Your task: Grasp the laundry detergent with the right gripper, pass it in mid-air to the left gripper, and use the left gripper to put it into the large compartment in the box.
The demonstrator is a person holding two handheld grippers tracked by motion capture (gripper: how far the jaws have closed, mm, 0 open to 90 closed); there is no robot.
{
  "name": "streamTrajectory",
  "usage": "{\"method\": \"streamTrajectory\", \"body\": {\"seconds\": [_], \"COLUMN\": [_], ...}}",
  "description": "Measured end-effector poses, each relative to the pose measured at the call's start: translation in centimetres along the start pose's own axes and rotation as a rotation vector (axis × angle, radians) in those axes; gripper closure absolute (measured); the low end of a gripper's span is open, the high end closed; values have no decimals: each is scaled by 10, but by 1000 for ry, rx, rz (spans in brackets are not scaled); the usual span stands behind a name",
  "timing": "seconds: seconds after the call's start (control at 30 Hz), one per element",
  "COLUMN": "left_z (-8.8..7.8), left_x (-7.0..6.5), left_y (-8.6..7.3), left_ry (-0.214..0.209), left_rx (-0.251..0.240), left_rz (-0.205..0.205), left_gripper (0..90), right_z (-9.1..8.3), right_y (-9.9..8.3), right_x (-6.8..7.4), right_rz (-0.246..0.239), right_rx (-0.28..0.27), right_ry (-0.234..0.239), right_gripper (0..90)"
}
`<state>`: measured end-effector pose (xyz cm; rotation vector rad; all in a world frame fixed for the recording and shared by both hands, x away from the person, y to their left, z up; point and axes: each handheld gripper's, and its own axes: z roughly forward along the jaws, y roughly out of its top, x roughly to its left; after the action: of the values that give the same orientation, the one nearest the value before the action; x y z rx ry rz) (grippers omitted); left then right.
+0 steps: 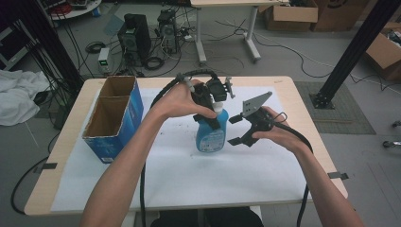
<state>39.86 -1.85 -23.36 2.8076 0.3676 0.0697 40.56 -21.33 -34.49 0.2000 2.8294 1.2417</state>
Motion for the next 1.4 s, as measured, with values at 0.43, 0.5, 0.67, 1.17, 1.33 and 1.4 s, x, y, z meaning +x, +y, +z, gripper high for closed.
{"method": "streamTrajectory", "body": {"seconds": [0.43, 0.5, 0.67, 1.17, 1.33, 1.4], "left_z": [-61, -74, -102, -179, -191, -195], "left_x": [22, 27, 35, 57, 65, 67], "left_y": [-7, -11, -22, -86, -115, -126], "left_ry": [116, 136, 178, 292, 344, 360], "left_rx": [33, 30, 50, 25, 29, 27], "left_rz": [-260, -333, -463, -832, -941, -985], "left_gripper": [375, 376, 376, 377, 377, 377], "right_z": [-8, -9, -12, -16, -15, -14], "right_y": [-18, -19, -20, -18, -18, -18], "right_x": [-7, -7, -6, -6, -6, -6], "right_rz": [39, 47, 41, 29, 23, 22], "right_rx": [158, 153, 140, 126, 124, 123], "right_ry": [-131, -134, -131, -139, -140, -139], "right_gripper": [158, 157, 159, 164, 164, 164]}}
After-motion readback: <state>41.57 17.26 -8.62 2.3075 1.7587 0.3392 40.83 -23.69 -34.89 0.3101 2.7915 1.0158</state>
